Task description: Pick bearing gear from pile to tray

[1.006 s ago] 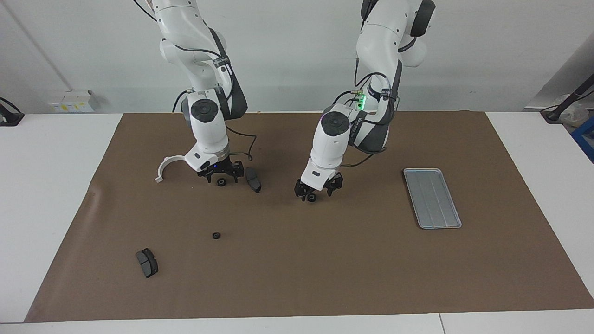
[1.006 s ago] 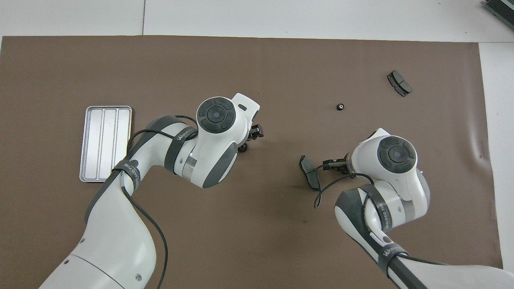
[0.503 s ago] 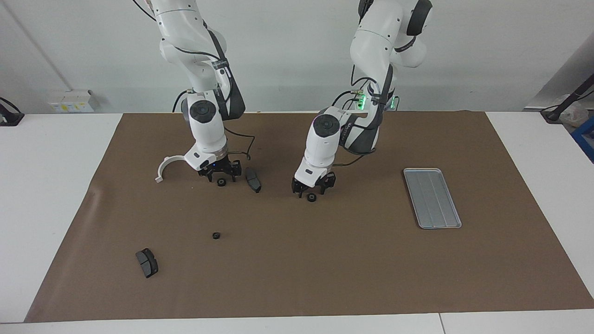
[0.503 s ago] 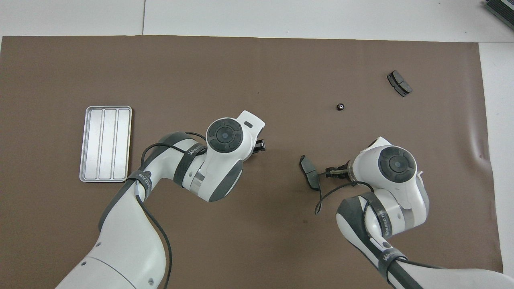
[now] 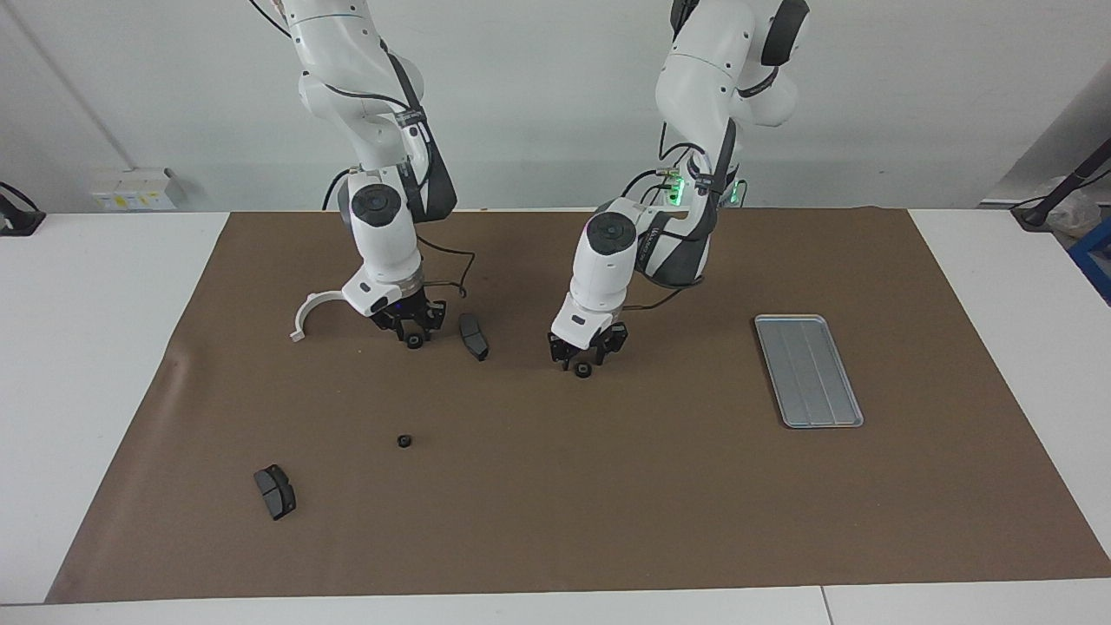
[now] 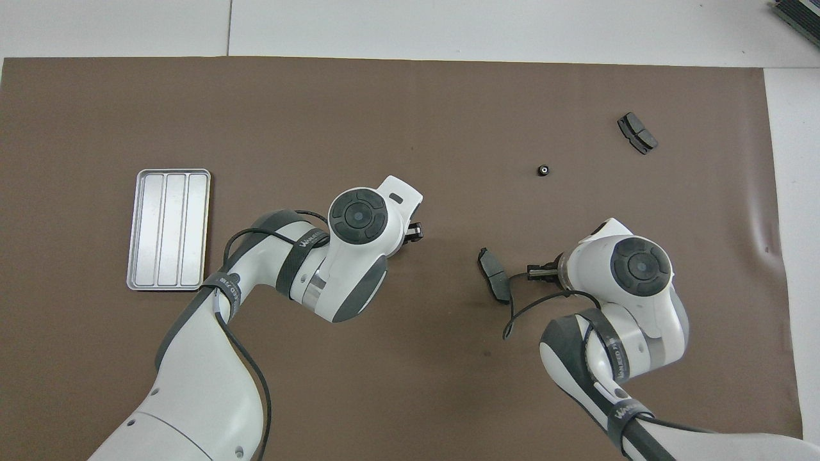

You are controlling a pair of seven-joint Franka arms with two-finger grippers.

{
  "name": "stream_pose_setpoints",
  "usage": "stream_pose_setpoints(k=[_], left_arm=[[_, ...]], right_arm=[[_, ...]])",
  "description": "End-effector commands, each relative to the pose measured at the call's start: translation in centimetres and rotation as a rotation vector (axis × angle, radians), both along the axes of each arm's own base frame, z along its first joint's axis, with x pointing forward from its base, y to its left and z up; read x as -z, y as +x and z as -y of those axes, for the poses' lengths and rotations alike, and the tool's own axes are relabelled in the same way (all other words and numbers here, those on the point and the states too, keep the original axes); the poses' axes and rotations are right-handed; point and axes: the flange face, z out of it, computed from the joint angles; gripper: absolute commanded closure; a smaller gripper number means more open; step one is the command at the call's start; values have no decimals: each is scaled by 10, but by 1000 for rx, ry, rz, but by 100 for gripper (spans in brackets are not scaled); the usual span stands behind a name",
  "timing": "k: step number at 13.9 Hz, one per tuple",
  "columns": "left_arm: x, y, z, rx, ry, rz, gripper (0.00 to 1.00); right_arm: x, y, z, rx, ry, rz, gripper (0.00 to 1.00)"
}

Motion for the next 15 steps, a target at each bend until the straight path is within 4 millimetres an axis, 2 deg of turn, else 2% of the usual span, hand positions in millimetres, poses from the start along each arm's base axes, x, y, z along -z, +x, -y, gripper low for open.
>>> stream_pose_setpoints(k=[1,6,7,9,10,11,12,15], left_arm=[[-4,-10,1,17,28,20,42],[-10,-5,3,60,68,48,45],[-10,-5,3,60,67,49,46],[-10,-5,3,62,68,50,49],[-10,-6,3,72,76,56,49],[-9,-6,3,77,80,59,49],[-8,-5,3,77,79,60,50],[-8,-6,4,80,76,62,53]], right_arm=[[-1,-3,5,1,21,23,48],[2,-2,4,0,26,33,49],[1,-1,4,0,26,35,52],[1,-1,4,1,26,35,68],[1,-1,4,3,26,35,84],[1,-1,4,3,27,36,93],[0,0,4,4,27,39,96],[-13,9,1,11,33,63,96]])
